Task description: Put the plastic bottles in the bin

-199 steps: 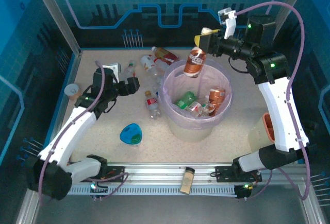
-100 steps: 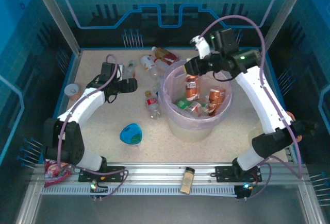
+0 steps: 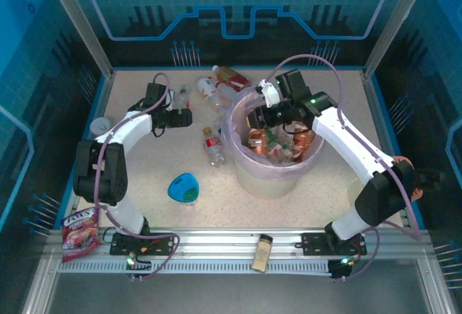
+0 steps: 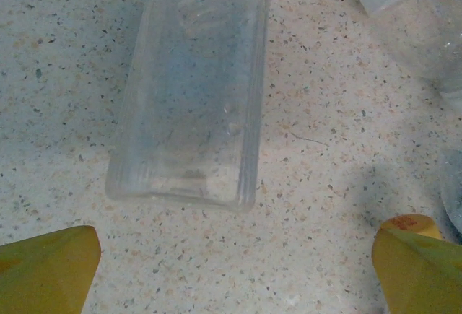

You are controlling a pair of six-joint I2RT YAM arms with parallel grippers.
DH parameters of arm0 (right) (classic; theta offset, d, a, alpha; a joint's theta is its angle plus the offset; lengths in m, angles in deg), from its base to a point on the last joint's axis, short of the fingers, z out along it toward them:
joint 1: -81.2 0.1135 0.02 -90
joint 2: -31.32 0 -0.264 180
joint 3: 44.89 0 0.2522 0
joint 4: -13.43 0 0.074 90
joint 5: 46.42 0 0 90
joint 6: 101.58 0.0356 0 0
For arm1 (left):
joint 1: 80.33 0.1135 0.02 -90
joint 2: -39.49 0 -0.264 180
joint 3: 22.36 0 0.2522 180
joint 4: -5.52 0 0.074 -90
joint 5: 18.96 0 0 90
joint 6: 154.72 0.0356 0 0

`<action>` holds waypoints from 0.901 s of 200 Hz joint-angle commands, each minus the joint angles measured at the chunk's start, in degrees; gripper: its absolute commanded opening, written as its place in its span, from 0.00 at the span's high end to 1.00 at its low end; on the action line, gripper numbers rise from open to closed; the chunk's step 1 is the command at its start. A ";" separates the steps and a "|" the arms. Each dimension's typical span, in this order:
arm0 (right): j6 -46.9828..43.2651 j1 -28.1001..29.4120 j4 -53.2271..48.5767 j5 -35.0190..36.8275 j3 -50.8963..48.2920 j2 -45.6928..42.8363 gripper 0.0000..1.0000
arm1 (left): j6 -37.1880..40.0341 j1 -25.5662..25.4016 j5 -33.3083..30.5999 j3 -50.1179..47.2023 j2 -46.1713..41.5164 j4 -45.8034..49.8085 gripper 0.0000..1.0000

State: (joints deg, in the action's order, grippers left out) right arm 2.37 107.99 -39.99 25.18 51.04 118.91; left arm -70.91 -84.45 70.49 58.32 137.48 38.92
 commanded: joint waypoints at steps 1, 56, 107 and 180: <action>3.36 0.90 0.77 0.54 -2.70 -1.64 0.69 | 1.78 0.60 0.71 3.02 2.64 -0.13 0.02; 0.63 0.81 -5.27 3.77 2.39 -7.49 0.23 | 3.10 0.60 -0.56 7.33 8.01 0.39 0.01; -1.55 -0.57 -10.98 7.30 9.02 -13.79 0.11 | 3.80 0.65 -1.20 10.74 12.31 1.53 0.03; -0.68 -3.80 -11.60 7.35 6.35 -21.19 0.11 | 3.13 0.61 -2.25 13.69 15.74 3.62 0.27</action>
State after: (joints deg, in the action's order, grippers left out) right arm 1.67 105.23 -50.00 32.50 58.78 98.76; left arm -68.09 -84.43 69.26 69.99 152.67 40.28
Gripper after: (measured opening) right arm 0.897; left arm 0.756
